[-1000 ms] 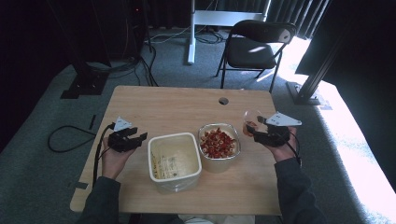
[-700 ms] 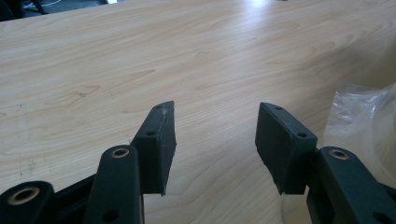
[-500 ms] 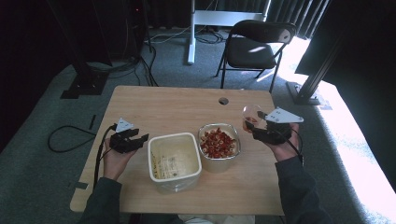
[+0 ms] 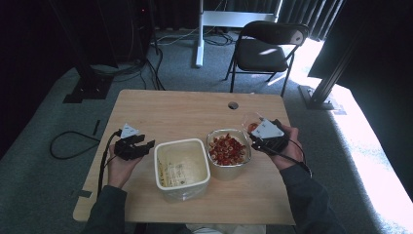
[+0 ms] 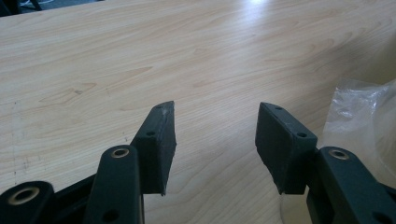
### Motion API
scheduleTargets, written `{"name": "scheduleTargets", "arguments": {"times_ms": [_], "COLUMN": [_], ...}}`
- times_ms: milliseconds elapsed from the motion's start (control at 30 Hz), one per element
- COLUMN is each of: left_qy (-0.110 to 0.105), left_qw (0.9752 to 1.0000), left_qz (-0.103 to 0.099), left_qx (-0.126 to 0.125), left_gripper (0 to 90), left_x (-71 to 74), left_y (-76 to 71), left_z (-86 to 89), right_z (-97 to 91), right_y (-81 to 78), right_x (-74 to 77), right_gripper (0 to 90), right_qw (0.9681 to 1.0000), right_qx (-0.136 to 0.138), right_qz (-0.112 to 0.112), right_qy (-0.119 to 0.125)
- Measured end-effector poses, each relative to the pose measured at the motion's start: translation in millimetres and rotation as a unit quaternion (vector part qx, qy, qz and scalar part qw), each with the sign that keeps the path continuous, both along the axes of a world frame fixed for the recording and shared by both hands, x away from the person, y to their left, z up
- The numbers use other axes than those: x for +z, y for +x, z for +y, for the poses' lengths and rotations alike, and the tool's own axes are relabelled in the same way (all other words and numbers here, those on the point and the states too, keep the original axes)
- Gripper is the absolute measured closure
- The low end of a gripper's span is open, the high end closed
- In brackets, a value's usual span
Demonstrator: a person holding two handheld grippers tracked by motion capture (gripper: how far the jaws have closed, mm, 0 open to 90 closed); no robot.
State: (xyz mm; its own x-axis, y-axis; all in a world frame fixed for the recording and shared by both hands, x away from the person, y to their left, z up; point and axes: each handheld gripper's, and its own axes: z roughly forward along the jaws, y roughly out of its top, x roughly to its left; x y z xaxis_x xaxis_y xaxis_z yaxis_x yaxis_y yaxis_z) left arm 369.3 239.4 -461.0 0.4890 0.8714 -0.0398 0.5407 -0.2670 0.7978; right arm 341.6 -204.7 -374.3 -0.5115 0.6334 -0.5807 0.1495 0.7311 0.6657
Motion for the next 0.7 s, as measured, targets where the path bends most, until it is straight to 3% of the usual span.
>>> {"name": "scheduleTargets", "arguments": {"times_ms": [100, 233, 367, 500, 700], "left_qy": [-0.002, 0.0, 0.0, -0.001, -0.001], "left_qw": [1.0, 1.0, 1.0, 1.0, 1.0], "left_qz": [0.0, 0.001, 0.002, 0.002, 0.001], "left_qx": [0.001, 0.0, -0.001, 0.0, 0.0], "left_gripper": [48.8, 48.8, 48.8, 48.9, 48.8], "left_x": [-0.1, -0.4, -0.6, -0.4, -0.7], "left_y": [0.2, 0.5, 0.7, 0.9, 1.0], "left_z": [0.1, 0.1, -0.4, -0.4, -0.7], "right_z": [5.4, 12.9, 21.2, 31.2, 46.7], "right_y": [-1.6, -3.8, -6.5, -9.9, -16.8], "right_x": [0.2, -2.0, -5.3, -9.2, -15.9], "right_gripper": [41.0, 41.1, 41.4, 41.6, 41.8], "right_qw": [0.9998, 0.9978, 0.993, 0.9832, 0.9583], "right_qx": [0.006, 0.01, 0.014, 0.022, 0.038], "right_qz": [-0.004, -0.019, -0.032, -0.053, -0.086], "right_qy": [-0.017, -0.063, -0.112, -0.173, -0.27]}}
